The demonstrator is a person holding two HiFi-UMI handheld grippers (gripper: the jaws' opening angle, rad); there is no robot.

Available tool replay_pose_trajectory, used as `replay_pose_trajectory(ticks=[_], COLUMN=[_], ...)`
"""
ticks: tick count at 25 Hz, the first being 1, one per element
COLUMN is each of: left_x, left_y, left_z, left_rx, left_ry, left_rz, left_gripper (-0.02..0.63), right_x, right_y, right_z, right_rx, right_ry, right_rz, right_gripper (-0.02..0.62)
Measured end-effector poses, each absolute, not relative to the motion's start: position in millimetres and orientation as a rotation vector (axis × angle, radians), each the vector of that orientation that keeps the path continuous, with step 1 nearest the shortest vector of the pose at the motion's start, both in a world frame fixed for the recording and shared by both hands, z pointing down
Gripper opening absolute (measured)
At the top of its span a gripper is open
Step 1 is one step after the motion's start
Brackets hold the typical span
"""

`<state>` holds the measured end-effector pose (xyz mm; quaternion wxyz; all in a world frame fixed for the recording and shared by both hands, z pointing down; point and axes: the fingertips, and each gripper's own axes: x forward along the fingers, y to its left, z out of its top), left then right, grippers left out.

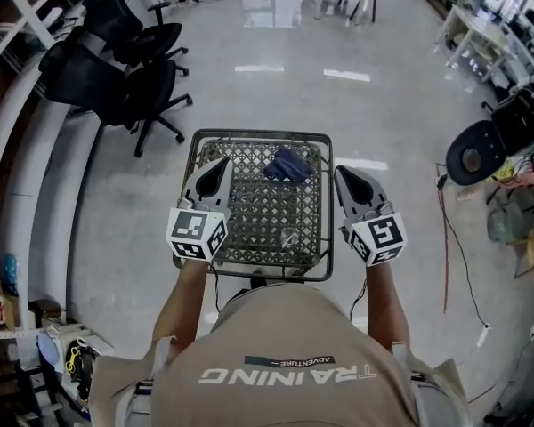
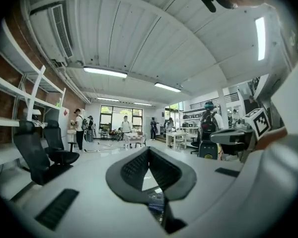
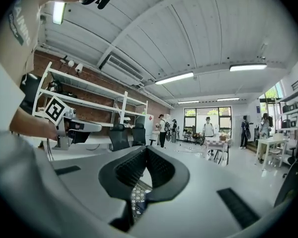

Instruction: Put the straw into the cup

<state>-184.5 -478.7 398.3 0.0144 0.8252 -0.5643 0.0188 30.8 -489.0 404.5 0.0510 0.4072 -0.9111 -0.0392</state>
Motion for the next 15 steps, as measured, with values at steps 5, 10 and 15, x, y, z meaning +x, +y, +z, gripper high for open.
replay_pose_trajectory(ticks=[5,10,15], left_x=[-199.8,-196.1,-201.3], left_y=[-485.0,-481.5,-480.7], left_z=[399.8,398.4,402.8], left_rx=[2.562,2.571,2.578], left_ry=[-1.776,-1.743,-1.722], left_rz=[0.064,0.053,0.079], left_gripper=[0.017,0.017,0.017], right_x=[22.8,27.7,27.2], right_y=[-493.3,-493.1,-491.2], right_z=[404.3,402.1,404.0], right_rx=[1.224,1.238,1.267], right_ry=[-2.758,-2.736,-2.707], right_rz=[-0.122,-0.121,-0.115], right_gripper=[0.017,0.017,0.017])
